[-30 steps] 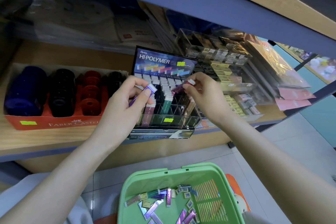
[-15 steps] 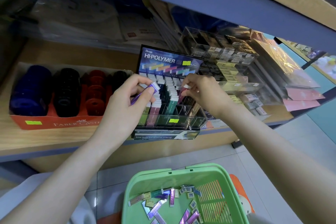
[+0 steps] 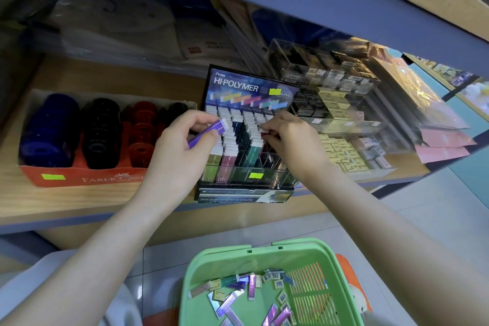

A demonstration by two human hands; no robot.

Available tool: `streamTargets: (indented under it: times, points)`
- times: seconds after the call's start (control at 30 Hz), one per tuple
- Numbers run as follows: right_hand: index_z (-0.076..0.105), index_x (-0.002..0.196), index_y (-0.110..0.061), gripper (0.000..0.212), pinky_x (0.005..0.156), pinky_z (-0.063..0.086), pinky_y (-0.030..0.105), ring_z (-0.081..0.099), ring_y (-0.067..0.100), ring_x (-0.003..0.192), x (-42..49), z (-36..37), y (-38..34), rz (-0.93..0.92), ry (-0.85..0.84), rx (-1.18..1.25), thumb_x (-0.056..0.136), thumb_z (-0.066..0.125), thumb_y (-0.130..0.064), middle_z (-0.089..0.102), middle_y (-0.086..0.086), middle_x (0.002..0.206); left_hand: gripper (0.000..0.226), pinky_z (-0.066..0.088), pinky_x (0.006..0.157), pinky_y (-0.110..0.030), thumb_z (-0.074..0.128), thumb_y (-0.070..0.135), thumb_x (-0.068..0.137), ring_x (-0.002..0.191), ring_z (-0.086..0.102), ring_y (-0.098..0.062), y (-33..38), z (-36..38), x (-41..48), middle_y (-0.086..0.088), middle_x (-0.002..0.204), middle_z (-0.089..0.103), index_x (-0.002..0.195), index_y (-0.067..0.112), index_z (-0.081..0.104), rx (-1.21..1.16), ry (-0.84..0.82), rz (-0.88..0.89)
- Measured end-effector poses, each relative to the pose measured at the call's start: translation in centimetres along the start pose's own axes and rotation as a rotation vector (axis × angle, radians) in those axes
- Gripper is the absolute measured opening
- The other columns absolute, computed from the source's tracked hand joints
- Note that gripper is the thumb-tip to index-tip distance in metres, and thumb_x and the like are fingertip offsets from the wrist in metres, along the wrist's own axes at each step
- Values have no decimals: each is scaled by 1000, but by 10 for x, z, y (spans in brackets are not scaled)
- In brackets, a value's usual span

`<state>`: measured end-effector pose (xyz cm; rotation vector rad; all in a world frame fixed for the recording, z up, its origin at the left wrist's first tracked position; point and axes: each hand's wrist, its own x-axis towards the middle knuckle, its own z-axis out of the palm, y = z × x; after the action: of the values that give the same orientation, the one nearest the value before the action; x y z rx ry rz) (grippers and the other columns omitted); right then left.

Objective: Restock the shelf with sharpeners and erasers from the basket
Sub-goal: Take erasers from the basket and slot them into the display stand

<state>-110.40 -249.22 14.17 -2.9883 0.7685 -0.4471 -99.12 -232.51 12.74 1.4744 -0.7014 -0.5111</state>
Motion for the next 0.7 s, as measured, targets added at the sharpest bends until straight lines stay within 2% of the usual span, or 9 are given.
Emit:
streamTargets:
  times: [0.07, 0.13, 0.23, 0.33, 0.4, 0.47, 0.6, 0.7]
  points:
    - [69, 111, -8, 24, 71, 53, 36, 61, 30, 99, -1, -1, 0, -39, 14, -62, 89, 61, -4, 64, 8, 108, 21, 35, 57, -21, 53, 8, 93, 60, 44, -5, 0, 1, 0, 8, 78, 52, 89, 29, 53, -22, 7, -7]
    - [68, 110, -8, 31, 67, 55, 38, 60, 31, 99, -3, -1, 1, -86, 82, -84, 83, 62, 7, 65, 10, 106, 19, 41, 57, -22, 53, 9, 93, 55, 47, -6, 1, 1, -2, 8, 73, 52, 89, 27, 53, 17, -12, 15]
    - [61, 116, -6, 34, 80, 50, 33, 59, 22, 97, -15, -12, -13, -12, 175, 230, 87, 50, 8, 61, 7, 111, 16, 45, 57, -12, 61, 12, 89, 54, 55, -2, 7, -1, -7, 12, 73, 59, 90, 28, 61, 67, -63, 58]
    - [57, 118, -7, 44, 85, 45, 19, 55, 7, 92, -38, -28, -35, -4, 65, 483, 79, 42, 7, 60, 3, 109, 22, 50, 70, -18, 72, 12, 81, 75, 63, 1, 10, 2, -10, 15, 81, 66, 87, 31, 61, 112, -76, 74]
    - [56, 119, -8, 39, 83, 44, 12, 54, 4, 92, -54, -33, -44, -45, -19, 521, 82, 46, 2, 59, -1, 106, 25, 53, 73, -25, 74, 9, 78, 74, 65, -6, 10, 7, -14, 12, 77, 67, 82, 29, 60, 116, -74, 86]
    - [59, 112, -13, 25, 77, 43, 8, 55, 4, 89, -64, -35, -47, -13, -50, 576, 88, 57, -3, 59, -5, 99, 24, 55, 69, -25, 73, 7, 79, 68, 66, -13, 13, 14, -19, 7, 74, 68, 82, 28, 60, 98, -98, 89]
    - [59, 87, -26, 15, 71, 49, 21, 57, 5, 76, -72, -40, -45, 214, -53, 709, 86, 67, -13, 61, -10, 81, 20, 51, 69, -16, 68, 7, 84, 71, 65, -5, 17, 26, -28, 8, 84, 67, 93, 25, 64, 81, -178, 154]
    - [60, 87, -19, 8, 75, 54, 36, 63, 18, 76, -81, -42, -41, 311, -98, 813, 89, 64, -13, 63, -7, 78, 17, 42, 73, -8, 64, 13, 87, 85, 58, -1, 14, 30, -31, 14, 94, 59, 99, 26, 65, 210, -198, 299]
